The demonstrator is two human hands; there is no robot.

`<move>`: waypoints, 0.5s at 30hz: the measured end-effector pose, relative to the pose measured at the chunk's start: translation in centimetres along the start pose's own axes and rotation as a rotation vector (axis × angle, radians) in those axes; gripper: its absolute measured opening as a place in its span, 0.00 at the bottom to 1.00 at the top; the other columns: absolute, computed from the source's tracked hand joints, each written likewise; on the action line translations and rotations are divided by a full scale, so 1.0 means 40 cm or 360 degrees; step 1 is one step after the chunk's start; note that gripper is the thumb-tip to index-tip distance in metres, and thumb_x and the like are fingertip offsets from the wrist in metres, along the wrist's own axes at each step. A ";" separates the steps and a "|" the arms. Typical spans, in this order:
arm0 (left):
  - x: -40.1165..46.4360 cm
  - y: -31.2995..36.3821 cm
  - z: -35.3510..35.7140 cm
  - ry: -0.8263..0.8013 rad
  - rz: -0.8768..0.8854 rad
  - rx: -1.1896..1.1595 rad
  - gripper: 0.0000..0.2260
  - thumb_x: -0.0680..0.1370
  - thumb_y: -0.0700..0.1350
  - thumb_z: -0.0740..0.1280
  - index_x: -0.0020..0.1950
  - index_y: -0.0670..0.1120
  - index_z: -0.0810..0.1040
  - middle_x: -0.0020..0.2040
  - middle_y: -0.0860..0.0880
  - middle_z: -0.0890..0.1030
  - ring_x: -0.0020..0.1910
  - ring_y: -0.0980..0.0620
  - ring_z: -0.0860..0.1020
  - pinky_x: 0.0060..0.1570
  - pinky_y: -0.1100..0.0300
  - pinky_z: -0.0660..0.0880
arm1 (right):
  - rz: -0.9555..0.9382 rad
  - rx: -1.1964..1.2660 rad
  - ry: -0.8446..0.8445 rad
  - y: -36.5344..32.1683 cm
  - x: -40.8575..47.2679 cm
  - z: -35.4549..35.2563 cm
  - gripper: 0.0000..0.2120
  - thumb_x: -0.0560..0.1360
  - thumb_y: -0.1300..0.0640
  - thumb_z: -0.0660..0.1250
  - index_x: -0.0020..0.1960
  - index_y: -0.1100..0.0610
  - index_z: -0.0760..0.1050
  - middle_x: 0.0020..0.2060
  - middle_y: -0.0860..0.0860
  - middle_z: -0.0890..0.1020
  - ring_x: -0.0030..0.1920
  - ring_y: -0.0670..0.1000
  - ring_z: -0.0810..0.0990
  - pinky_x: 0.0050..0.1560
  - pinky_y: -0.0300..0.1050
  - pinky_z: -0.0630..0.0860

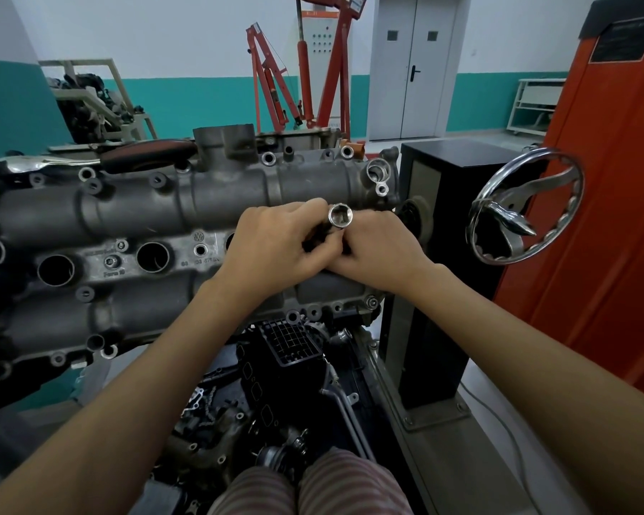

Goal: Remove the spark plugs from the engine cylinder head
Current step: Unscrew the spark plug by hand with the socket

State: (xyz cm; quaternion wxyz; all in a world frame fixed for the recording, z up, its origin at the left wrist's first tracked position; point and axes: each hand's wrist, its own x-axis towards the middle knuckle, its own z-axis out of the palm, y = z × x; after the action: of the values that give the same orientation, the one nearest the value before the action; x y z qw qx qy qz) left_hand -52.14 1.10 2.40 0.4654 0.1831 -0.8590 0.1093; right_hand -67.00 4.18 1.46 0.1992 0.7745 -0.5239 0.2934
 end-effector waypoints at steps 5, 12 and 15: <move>-0.001 -0.008 0.005 0.0009 0.0018 -0.0011 0.20 0.76 0.51 0.62 0.29 0.38 0.72 0.23 0.46 0.73 0.22 0.46 0.71 0.21 0.53 0.69 | 0.0009 0.0040 0.0061 -0.001 -0.003 -0.003 0.21 0.70 0.44 0.53 0.36 0.59 0.75 0.27 0.54 0.78 0.27 0.55 0.76 0.29 0.40 0.60; -0.001 -0.010 0.003 -0.0094 -0.0071 -0.0121 0.23 0.76 0.56 0.58 0.36 0.38 0.77 0.28 0.46 0.76 0.28 0.47 0.75 0.28 0.49 0.72 | -0.0026 0.0027 -0.0034 -0.003 0.001 -0.008 0.28 0.69 0.41 0.47 0.50 0.58 0.77 0.36 0.52 0.81 0.36 0.54 0.79 0.32 0.41 0.64; 0.000 -0.005 0.001 -0.0067 -0.0094 -0.0120 0.19 0.74 0.53 0.58 0.34 0.38 0.74 0.27 0.47 0.74 0.26 0.47 0.72 0.26 0.50 0.71 | -0.0032 0.0012 -0.0042 -0.001 0.000 -0.009 0.27 0.68 0.41 0.48 0.46 0.60 0.75 0.35 0.52 0.80 0.34 0.55 0.78 0.31 0.40 0.62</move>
State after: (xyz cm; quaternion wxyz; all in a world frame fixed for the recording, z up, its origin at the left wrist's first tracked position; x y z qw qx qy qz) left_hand -52.10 0.92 2.40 0.4570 0.1930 -0.8663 0.0592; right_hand -67.03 4.40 1.72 0.1924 0.7843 -0.5175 0.2830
